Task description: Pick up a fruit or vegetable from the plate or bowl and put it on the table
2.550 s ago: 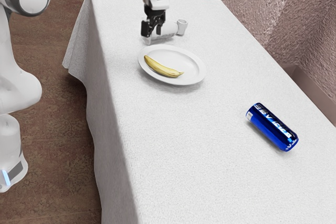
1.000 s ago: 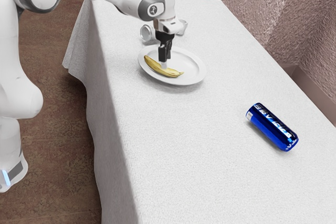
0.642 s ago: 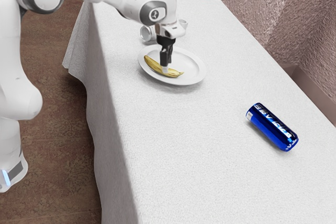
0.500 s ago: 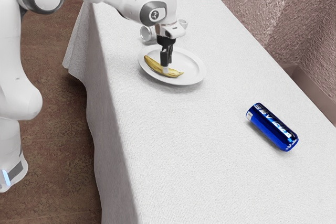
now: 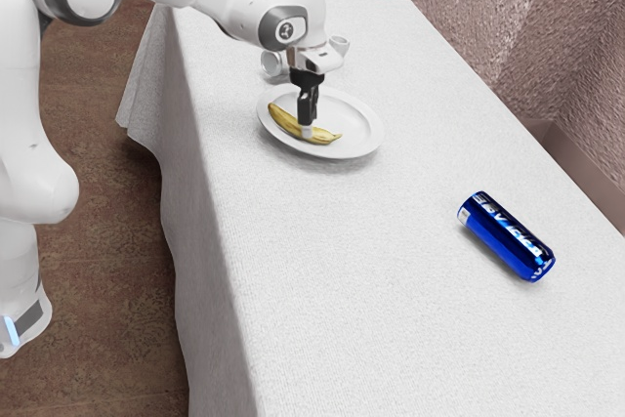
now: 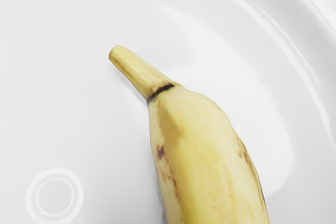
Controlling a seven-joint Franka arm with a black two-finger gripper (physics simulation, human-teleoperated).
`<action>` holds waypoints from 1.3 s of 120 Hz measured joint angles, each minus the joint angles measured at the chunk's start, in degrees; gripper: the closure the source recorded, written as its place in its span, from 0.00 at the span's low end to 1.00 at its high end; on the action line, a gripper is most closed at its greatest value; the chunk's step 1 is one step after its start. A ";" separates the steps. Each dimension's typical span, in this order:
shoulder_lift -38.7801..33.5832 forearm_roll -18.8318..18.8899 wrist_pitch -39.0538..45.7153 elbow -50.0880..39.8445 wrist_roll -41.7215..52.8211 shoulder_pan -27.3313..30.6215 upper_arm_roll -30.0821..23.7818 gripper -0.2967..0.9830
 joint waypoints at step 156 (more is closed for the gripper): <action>-0.36 2.33 3.09 0.17 -7.43 -1.91 0.12 0.66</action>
